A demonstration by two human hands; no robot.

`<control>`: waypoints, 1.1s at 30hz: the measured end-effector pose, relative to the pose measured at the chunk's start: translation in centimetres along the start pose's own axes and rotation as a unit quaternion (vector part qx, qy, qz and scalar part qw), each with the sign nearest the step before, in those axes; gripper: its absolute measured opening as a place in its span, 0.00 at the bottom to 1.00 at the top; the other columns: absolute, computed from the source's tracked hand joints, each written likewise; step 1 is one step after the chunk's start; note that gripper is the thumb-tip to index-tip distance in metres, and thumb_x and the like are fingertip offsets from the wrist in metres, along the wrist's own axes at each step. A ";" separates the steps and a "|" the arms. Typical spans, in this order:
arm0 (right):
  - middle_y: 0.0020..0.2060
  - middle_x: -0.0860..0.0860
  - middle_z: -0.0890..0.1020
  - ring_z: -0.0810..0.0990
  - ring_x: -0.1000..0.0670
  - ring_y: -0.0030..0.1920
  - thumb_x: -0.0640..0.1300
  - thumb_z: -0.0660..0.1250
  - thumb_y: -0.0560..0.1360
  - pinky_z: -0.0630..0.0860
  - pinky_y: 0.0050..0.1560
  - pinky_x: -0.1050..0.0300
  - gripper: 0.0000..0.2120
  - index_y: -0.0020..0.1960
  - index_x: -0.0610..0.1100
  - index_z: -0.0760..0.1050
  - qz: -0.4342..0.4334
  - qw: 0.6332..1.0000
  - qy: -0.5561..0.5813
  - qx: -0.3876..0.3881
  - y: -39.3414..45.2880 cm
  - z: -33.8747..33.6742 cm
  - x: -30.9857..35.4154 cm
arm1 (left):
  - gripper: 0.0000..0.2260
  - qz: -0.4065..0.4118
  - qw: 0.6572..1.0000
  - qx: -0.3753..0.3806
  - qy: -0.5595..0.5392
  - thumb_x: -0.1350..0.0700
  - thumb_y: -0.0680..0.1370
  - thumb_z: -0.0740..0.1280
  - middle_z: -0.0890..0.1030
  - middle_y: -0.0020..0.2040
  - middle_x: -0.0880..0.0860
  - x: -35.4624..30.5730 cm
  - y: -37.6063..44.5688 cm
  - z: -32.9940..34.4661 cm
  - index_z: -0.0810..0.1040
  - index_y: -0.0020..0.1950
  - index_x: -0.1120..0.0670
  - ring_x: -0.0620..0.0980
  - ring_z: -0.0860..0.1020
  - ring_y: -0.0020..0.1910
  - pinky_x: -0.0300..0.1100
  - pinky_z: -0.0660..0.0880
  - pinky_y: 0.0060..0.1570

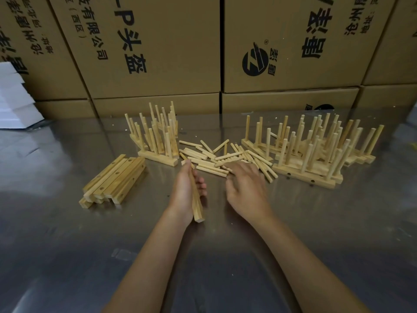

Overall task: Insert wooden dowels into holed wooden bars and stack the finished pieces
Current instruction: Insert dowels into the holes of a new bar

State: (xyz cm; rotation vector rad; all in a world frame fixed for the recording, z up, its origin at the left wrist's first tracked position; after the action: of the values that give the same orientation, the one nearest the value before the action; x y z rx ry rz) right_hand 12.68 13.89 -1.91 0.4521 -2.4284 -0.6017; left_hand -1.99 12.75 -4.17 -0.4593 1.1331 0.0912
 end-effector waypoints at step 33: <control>0.38 0.58 0.82 0.81 0.50 0.42 0.47 0.65 0.76 0.66 0.38 0.58 0.14 0.59 0.58 0.79 -0.045 0.999 -0.007 0.001 -2.2 -4.6 1.5 | 0.17 -0.038 0.932 0.294 0.208 0.47 0.86 0.54 0.67 0.30 0.52 1.0 -2.2 1.8 0.76 0.65 0.53 0.46 0.66 0.22 0.38 0.65 0.21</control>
State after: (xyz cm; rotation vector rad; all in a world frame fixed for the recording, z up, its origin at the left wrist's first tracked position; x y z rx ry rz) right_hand 14.75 9.95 0.95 0.5620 -2.4324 -0.6432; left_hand 0.63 11.35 -3.82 0.0233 1.4840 -0.4252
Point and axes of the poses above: each hand's wrist, its own y-axis towards the middle knuckle, its own z-axis out of the palm, x = y × z, the point moved 6 cm from there along y, towards the middle knuckle
